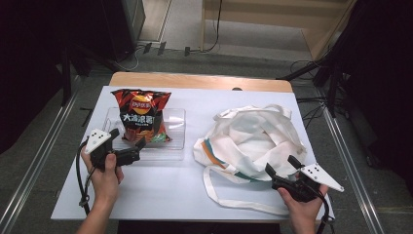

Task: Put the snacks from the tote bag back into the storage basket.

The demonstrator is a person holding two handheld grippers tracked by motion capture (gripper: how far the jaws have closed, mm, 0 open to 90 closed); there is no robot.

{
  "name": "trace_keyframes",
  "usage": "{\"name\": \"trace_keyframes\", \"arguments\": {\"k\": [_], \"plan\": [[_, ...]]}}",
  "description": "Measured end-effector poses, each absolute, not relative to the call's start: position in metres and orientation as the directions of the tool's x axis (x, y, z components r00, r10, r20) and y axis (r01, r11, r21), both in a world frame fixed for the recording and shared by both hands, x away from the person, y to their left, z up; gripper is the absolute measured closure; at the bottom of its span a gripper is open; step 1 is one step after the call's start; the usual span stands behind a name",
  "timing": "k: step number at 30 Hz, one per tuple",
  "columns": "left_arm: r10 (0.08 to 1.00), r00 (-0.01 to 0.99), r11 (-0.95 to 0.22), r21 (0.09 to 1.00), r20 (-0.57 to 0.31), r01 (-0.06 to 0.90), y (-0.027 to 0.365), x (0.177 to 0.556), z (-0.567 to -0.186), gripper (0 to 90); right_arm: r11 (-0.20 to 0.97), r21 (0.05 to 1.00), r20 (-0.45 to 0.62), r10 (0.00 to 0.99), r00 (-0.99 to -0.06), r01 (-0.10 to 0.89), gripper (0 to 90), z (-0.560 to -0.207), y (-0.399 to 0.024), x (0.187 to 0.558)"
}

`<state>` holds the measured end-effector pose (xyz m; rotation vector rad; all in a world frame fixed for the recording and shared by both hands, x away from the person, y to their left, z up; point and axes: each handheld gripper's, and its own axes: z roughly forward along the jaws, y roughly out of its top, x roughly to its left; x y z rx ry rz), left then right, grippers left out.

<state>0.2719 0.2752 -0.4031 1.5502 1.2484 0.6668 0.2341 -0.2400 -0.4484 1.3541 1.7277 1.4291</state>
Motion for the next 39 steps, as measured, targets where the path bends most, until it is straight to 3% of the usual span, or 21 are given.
{"name": "trace_keyframes", "arguments": {"k": [19,33,39], "plan": [[0.933,0.337,-0.015,0.923,-0.125,0.384,0.283,0.214,-0.43,0.0,-0.07,0.929,0.206,0.914,-0.349,0.364,10.3,-0.45,-0.256,0.236],[0.945,0.301,-0.003,0.919,-0.126,0.393,0.313,0.203,-0.439,0.0,-0.098,0.925,0.221,0.924,-0.311,0.366,10.3,-0.452,-0.27,0.238],[0.949,0.287,-0.012,0.892,-0.133,0.451,0.317,0.212,-0.448,0.0,-0.102,0.927,0.222,0.925,-0.31,0.36,10.4,-0.452,-0.271,0.237]]}}
